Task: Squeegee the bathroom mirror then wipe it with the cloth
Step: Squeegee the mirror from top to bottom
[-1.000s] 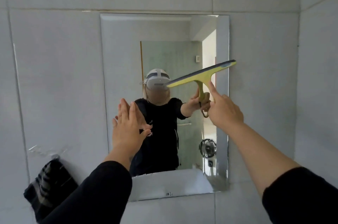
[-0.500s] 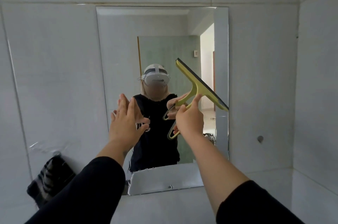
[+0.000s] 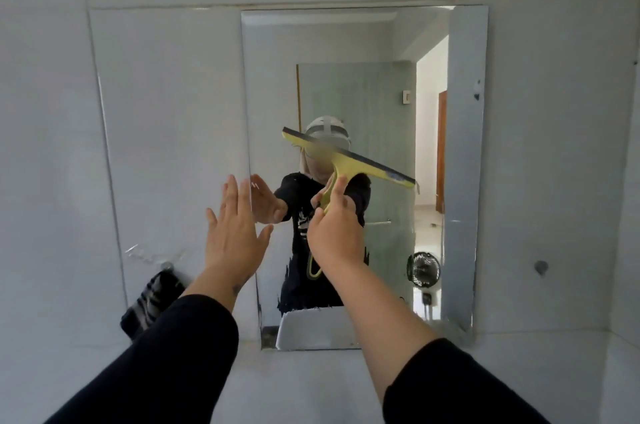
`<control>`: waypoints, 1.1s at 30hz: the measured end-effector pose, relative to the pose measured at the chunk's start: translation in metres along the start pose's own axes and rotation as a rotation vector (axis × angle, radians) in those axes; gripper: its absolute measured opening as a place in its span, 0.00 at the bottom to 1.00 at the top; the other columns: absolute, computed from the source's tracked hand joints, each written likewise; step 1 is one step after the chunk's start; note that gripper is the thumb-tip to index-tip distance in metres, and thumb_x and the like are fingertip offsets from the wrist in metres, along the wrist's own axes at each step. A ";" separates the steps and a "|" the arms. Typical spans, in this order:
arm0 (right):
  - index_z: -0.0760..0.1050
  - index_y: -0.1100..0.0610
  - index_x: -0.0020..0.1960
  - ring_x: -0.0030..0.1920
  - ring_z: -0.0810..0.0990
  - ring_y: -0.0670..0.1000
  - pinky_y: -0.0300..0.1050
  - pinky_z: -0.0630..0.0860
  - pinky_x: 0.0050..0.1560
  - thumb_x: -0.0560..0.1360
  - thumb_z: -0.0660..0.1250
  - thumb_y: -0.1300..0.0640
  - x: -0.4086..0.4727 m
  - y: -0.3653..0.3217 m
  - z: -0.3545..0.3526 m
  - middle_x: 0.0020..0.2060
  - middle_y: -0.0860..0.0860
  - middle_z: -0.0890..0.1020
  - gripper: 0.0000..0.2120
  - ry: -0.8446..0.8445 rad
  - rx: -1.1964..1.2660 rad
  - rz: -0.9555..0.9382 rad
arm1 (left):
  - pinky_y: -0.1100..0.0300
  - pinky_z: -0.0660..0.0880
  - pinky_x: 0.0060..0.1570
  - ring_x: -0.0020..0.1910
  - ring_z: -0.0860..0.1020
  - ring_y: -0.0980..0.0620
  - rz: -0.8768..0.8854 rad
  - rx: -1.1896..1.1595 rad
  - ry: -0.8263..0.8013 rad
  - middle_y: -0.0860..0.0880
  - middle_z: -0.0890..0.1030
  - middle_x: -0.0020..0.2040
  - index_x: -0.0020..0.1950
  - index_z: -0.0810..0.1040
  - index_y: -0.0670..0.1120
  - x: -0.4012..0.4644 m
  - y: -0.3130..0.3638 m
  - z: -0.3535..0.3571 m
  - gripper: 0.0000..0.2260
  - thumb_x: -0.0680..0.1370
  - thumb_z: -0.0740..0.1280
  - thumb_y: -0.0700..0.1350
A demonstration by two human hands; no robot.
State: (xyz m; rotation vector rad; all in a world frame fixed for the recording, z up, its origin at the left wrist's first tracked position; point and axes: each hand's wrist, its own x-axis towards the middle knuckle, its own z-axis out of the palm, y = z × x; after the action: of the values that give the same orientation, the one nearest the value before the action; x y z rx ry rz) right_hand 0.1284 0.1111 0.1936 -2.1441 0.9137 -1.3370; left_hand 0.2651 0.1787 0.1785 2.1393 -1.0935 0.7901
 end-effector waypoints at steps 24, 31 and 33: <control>0.45 0.33 0.75 0.46 0.80 0.56 0.47 0.72 0.39 0.76 0.55 0.67 0.014 0.056 -0.070 0.62 0.54 0.74 0.40 -0.146 -0.780 -0.218 | 0.41 0.47 0.74 0.77 0.39 0.47 0.016 -0.053 -0.118 0.46 0.37 0.78 0.77 0.41 0.46 -0.013 0.039 0.017 0.34 0.80 0.58 0.52; 0.42 0.30 0.73 0.33 0.69 0.51 0.46 0.65 0.32 0.77 0.55 0.67 0.013 0.090 -0.100 0.56 0.54 0.74 0.41 -0.100 -0.746 -0.080 | 0.43 0.44 0.73 0.77 0.39 0.47 0.101 -0.107 -0.089 0.46 0.37 0.78 0.77 0.40 0.50 -0.013 0.073 0.035 0.38 0.77 0.65 0.47; 0.40 0.29 0.73 0.30 0.66 0.49 0.45 0.64 0.30 0.77 0.55 0.67 0.013 0.100 -0.103 0.53 0.53 0.74 0.42 -0.094 -0.712 -0.023 | 0.43 0.45 0.73 0.77 0.39 0.45 0.127 -0.100 -0.080 0.45 0.37 0.78 0.77 0.41 0.51 -0.012 0.080 0.041 0.38 0.77 0.65 0.46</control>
State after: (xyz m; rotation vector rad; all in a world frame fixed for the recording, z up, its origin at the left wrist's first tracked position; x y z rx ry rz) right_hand 0.0093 0.0304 0.1781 -2.7016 1.4936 -0.9905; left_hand 0.2013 0.1161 0.1629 2.0486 -1.2941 0.6964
